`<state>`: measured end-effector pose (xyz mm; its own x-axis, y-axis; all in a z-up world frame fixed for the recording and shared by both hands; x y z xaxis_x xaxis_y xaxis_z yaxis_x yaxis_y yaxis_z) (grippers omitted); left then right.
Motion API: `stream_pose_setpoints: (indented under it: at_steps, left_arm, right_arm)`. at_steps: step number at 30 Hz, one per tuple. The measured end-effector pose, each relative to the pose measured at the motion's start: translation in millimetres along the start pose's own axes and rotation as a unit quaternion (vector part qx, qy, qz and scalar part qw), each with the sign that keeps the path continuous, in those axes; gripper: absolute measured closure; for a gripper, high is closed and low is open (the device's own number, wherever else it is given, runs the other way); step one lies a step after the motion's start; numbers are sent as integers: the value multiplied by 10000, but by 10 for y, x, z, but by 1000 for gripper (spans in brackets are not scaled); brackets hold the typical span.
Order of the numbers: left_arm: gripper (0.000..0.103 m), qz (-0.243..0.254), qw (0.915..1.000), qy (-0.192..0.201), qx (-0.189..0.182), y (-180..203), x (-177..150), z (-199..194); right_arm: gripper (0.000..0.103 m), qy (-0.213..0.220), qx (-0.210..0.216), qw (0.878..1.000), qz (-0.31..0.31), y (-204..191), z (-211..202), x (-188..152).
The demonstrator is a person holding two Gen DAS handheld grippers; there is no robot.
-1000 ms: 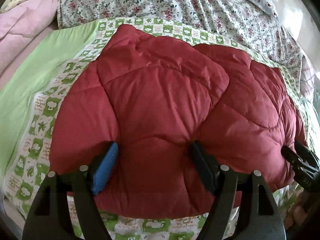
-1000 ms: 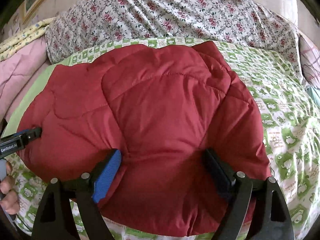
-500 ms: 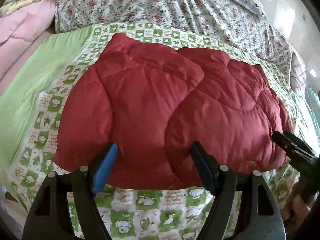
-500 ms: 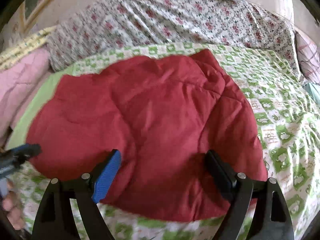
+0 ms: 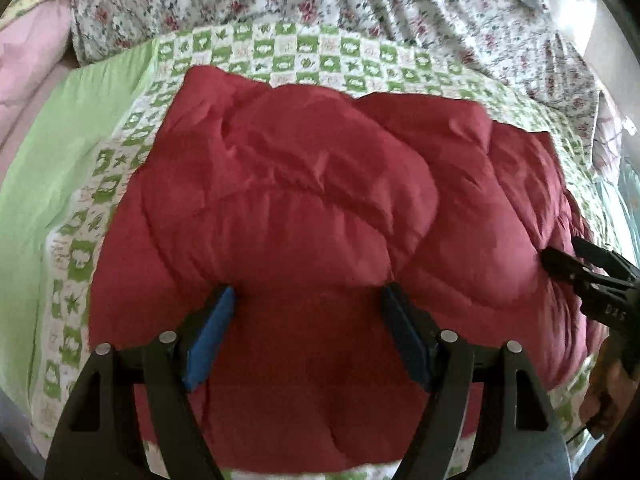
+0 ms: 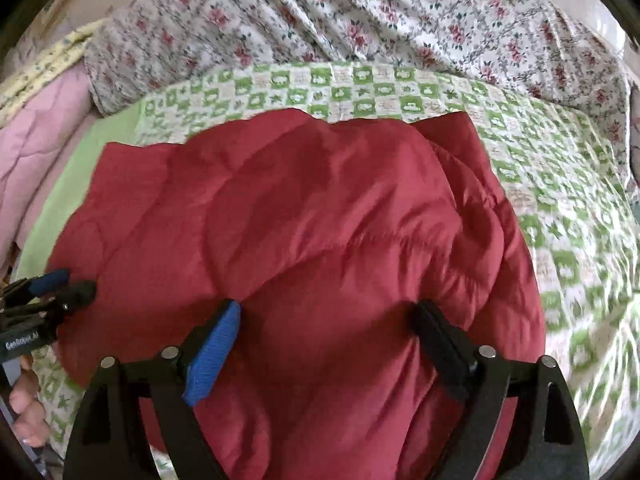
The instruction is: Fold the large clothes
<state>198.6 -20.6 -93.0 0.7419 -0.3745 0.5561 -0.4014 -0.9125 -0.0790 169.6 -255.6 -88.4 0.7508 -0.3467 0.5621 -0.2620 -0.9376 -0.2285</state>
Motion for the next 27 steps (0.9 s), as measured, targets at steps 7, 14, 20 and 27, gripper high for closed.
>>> stream_pose_setpoints:
  at_steps: [7,14,20,27]
  left_arm:
    - [20,201,9994,-191,194,16,132,231]
    - [20,120,9998,37,137,-29,95,5]
    - [20,96,9992,393,-33,11,-185,-395]
    - [19,265,9994,166,177,114,-385,-280]
  right_arm:
    - [10,-99,62,9997,227,121,192,40]
    - [11,48,221,9994,274,95,50,85]
    - [10,382,578,9972,286,9,-444,-126]
    - [10,284,394,9988,97,-39,-491,-438]
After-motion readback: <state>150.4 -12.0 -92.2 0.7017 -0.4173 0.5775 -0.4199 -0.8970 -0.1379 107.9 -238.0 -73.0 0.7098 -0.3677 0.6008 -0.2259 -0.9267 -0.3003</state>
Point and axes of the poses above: each gripper's, at about its wrist camera, not at the fingertips, and z roughly the way its jaws point, y to its right, x to its top, the point moved 7 cm from there along z, roughly the way its jaws point, and after that the axes turned 15 degrees about z, right-handed, at the moved point
